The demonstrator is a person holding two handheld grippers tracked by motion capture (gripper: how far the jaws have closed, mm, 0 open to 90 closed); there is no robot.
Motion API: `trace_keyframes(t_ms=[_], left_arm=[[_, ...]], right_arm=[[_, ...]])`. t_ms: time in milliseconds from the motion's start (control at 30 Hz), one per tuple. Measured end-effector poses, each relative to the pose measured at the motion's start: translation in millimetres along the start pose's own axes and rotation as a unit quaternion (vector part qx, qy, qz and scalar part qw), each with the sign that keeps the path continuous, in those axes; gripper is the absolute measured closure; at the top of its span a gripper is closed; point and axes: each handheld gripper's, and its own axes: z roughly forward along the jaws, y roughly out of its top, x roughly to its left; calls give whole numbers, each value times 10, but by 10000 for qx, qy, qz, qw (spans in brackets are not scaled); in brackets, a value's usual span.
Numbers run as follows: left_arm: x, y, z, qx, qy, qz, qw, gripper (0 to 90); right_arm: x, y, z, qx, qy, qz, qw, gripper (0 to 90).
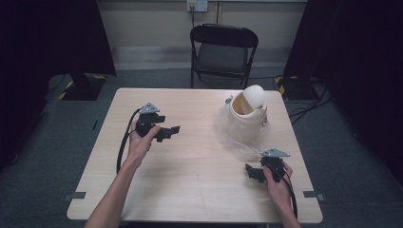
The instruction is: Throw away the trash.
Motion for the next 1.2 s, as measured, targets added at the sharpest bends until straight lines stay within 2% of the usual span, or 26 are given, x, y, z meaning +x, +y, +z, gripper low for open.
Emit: trace_keyframes(t_ms=[67,100,133,167,233,267,333,367,400,433,467,500,533,567,600,633,667,733,767,800,833,933,967,1200], left_arm=[[25,-100,-53,55,141,-1,9999,163],[25,-100,-53,55,141,-1,9999,162],[53,-205,-105,91,220,-85,9997,163],[63,-242,-124,110,220,-115,9996,163],[72,-345,-181,132,348,-116,9992,163],[72,-345,-181,132,348,-116,9992,163],[69,-494,-256,152,551,-134,9983,162],[69,-494,-256,152,551,-134,9983,162],[67,-552,-274,191,596,-154,9979,162],[75,-681,-302,296,683,-148,9971,162],[75,-681,-302,296,683,-148,9971,162],[85,-817,-326,382,807,-155,9959,162],[92,-882,-340,441,822,-180,9955,162],[92,-882,-340,441,822,-180,9955,162],[96,-988,-361,537,933,-207,9940,162],[96,-988,-361,537,933,-207,9940,162],[89,-1075,-381,668,1106,-157,9915,162],[92,-1122,-390,704,1135,-146,9909,161],[98,-1219,-389,759,1250,-132,9892,161],[101,-1262,-376,761,1305,-220,9883,161],[104,-1296,-359,810,1385,-215,9868,161],[117,-1328,-344,840,1394,-166,9865,157],[128,-1326,-339,826,1424,-223,9861,156],[131,-1327,-337,827,1416,-227,9862,149]], right_arm=[[1,0,-1,5,-2,6,10000,121],[0,0,0,0,-1,1,10000,120],[0,0,0,0,0,-1,10000,121],[0,0,0,1,0,1,10000,121],[0,0,0,0,-1,-1,10000,121],[0,0,0,0,-1,-1,10000,121],[0,0,0,0,-1,-2,10000,120],[0,0,0,0,-1,-2,10000,120],[0,0,0,1,-2,-1,10000,121],[0,0,0,0,-2,-2,10000,121],[0,0,0,0,-2,-3,10000,121],[1,0,0,-1,-3,-2,10000,121],[1,0,0,0,-2,-2,10000,121],[1,0,0,0,-2,-2,10000,121],[1,0,0,0,-3,-3,10000,121],[0,0,0,-1,-3,-3,10000,121],[0,0,0,0,-3,-3,10000,121],[1,0,0,0,-3,-2,10000,121],[1,0,0,0,-3,-2,10000,121],[1,0,0,0,-3,-2,10000,121],[0,0,0,-1,-3,-3,10000,121],[1,-1,0,0,-2,-1,10000,121],[1,0,0,-1,-4,-4,10000,121],[1,0,0,0,-4,-2,10000,121]])
